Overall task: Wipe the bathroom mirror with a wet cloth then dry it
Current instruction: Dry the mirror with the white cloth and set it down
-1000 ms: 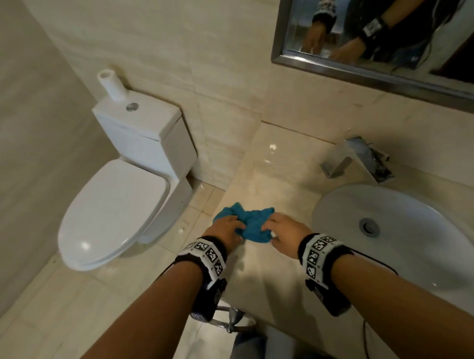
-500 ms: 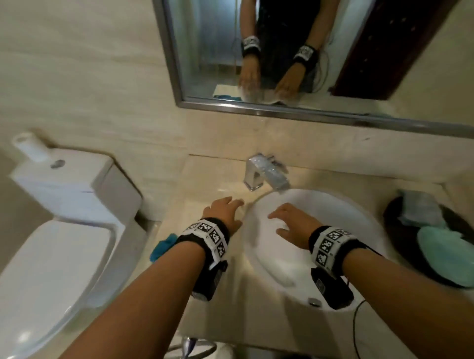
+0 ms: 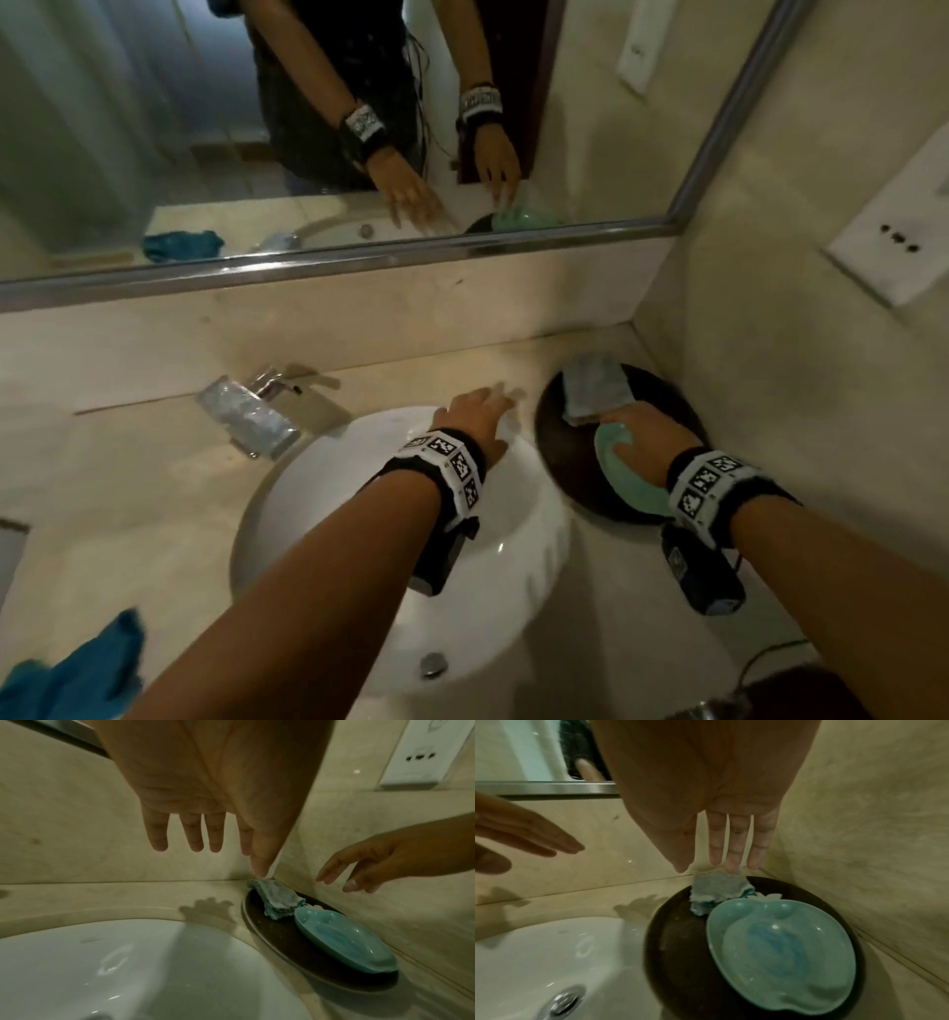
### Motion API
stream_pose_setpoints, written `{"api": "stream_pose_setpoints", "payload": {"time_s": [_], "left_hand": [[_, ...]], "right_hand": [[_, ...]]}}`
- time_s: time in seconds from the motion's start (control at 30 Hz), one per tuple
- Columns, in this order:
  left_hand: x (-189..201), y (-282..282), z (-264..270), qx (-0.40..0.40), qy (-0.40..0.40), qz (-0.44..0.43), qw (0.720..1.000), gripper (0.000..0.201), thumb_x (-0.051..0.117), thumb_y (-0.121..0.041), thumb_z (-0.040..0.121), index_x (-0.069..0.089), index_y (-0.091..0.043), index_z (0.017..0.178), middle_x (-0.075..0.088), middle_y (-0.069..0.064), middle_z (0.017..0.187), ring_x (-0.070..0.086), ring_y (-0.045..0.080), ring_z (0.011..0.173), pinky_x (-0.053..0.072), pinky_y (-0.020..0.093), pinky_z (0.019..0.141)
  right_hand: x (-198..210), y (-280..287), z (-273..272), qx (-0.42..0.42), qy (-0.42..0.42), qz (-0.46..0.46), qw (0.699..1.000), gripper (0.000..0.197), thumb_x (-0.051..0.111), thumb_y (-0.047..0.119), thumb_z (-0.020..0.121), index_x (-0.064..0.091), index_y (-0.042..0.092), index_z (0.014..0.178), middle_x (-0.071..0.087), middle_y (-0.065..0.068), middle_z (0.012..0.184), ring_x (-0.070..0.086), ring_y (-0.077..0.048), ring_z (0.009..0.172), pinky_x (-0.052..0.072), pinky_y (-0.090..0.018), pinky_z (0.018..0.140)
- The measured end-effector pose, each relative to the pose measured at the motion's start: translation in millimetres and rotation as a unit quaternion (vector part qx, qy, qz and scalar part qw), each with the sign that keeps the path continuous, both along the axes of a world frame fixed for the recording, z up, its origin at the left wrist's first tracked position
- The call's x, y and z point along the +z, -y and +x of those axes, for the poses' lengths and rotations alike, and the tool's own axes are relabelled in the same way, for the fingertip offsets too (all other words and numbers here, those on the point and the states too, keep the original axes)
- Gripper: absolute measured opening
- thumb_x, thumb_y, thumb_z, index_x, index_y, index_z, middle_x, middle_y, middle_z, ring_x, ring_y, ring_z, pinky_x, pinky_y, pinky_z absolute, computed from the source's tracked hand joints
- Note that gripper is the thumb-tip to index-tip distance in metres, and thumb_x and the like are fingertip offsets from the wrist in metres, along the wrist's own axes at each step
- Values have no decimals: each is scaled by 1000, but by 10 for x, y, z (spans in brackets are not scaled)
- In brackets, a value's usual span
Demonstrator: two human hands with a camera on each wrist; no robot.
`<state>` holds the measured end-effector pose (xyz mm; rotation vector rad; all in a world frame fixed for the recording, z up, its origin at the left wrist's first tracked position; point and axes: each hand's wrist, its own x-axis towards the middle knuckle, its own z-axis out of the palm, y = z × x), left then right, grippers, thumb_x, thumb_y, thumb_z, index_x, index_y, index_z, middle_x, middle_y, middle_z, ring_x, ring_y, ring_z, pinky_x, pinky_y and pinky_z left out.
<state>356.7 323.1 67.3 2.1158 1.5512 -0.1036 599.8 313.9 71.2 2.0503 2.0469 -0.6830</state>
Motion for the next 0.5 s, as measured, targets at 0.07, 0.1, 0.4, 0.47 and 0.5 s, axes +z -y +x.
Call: {"api": "stream_pose_setpoints", "payload": {"time_s": [0.07, 0.1, 0.4, 0.47, 0.5], "left_hand": [[-113, -169, 271, -3, -3, -10, 1000, 65, 56, -30, 91, 23, -33, 147, 15, 4, 157, 21, 29, 141, 26, 47, 112], [-166, -251, 397, -1, -2, -15, 1000, 66, 56, -30, 91, 22, -31, 148, 16, 4, 157, 23, 30, 140, 27, 47, 111], [-659, -907, 1221, -16, -46, -45, 998, 66, 57, -37, 90, 24, -26, 147, 19, 8, 154, 32, 35, 132, 35, 48, 105], [-735, -1013, 1323, -10, -46, -54, 997, 65, 56, -38, 90, 24, -27, 146, 22, 9, 152, 35, 36, 129, 37, 48, 104], [-770, -1053, 1360, -6, -49, -58, 997, 64, 56, -37, 90, 26, -27, 145, 24, 10, 150, 36, 37, 128, 38, 48, 103]], "right_hand": [[-53, -164, 231, -27, 4, -10, 1000, 37, 46, 22, 94, 49, 20, 131, 46, -14, 131, 49, -32, 116, 41, -38, 99], [-93, -246, 335, -38, -2, -13, 999, 38, 47, 23, 94, 48, 21, 131, 46, -14, 129, 50, -32, 113, 43, -39, 96], [-513, -1005, 753, -55, -71, -12, 996, 40, 51, 26, 93, 45, 16, 131, 56, -14, 123, 54, -31, 108, 47, -40, 90], [-628, -1129, 774, -49, -87, 2, 995, 39, 50, 28, 92, 45, 18, 129, 59, -10, 120, 56, -30, 103, 49, -39, 88], [-684, -1179, 778, -49, -91, 2, 995, 41, 50, 30, 92, 44, 19, 131, 58, -9, 122, 56, -29, 104, 49, -40, 89]]}}
